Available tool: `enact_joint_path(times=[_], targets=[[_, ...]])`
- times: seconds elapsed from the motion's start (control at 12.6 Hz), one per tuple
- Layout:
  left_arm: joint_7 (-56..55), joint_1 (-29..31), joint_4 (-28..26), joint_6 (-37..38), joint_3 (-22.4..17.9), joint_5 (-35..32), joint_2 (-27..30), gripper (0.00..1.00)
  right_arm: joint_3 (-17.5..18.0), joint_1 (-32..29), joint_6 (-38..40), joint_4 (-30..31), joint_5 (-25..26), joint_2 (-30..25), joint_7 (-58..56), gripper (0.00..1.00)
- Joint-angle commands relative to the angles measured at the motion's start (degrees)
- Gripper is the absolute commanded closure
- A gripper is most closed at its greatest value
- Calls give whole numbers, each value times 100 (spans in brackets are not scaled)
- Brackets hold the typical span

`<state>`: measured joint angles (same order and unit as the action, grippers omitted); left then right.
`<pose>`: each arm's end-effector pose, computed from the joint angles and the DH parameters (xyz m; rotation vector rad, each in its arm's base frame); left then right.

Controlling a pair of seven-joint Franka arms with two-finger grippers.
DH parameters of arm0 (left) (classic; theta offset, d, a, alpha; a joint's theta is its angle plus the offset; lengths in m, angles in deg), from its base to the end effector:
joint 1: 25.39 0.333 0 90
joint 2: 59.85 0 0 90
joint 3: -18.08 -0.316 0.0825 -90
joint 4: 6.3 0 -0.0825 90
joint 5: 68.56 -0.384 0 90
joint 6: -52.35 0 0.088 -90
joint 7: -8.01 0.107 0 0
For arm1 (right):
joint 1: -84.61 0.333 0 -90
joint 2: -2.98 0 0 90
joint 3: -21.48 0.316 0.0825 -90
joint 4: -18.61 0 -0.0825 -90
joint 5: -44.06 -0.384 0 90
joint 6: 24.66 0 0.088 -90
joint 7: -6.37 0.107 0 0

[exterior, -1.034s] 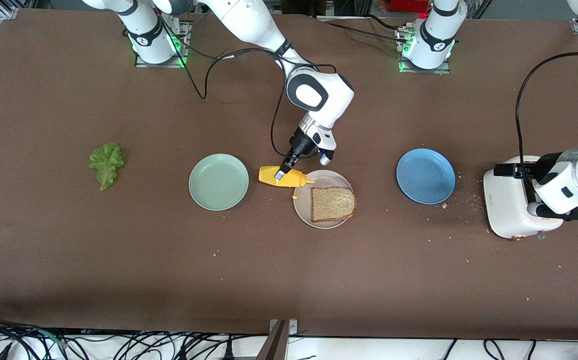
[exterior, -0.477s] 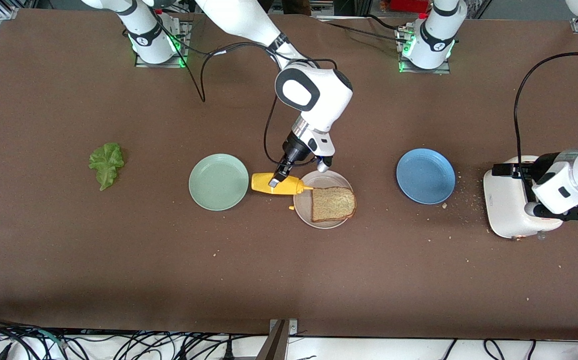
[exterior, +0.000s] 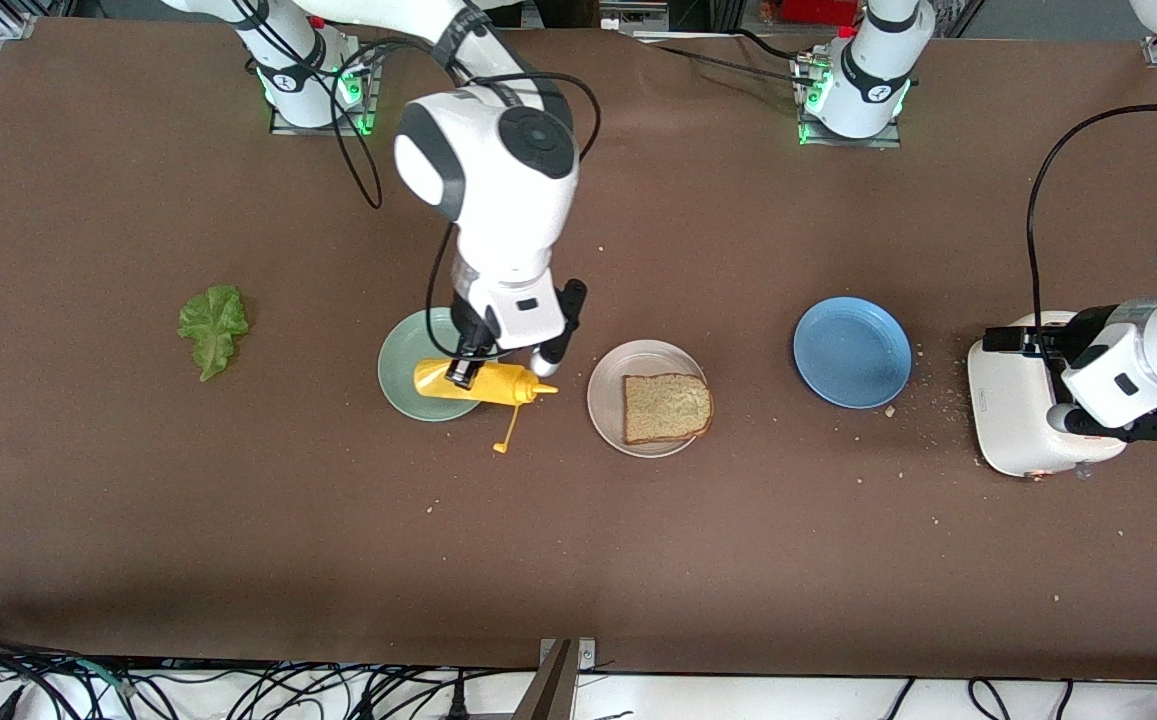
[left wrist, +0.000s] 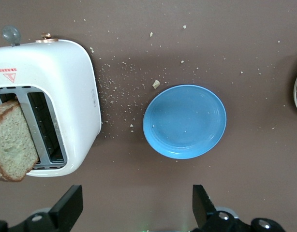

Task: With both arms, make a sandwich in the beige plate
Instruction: 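Carry the yellow bottle back beside the lettuce and release it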

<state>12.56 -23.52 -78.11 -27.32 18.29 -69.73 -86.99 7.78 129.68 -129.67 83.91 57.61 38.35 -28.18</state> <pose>0.6571 0.0220 0.4683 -3.0956 0.0775 0.5268 0.6129 0.4100 0.4664 2.2456 1.6224 0.1165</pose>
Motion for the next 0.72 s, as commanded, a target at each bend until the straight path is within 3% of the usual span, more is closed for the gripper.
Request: enact_joint_path(times=[0.0, 0.32, 0.64], targets=[[-121, -46, -8, 4, 15, -217, 16, 0, 105, -576, 24, 509, -825, -609, -700, 100], [-130, -46, -8, 4, 6, -217, 16, 0, 96, -1648, 33, 685, -2380, -856, -2123, 100], [-130, -46, -8, 4, 15, -217, 16, 0, 105, -2738, 209, 1062, -4295, -865, -3871, 100]])
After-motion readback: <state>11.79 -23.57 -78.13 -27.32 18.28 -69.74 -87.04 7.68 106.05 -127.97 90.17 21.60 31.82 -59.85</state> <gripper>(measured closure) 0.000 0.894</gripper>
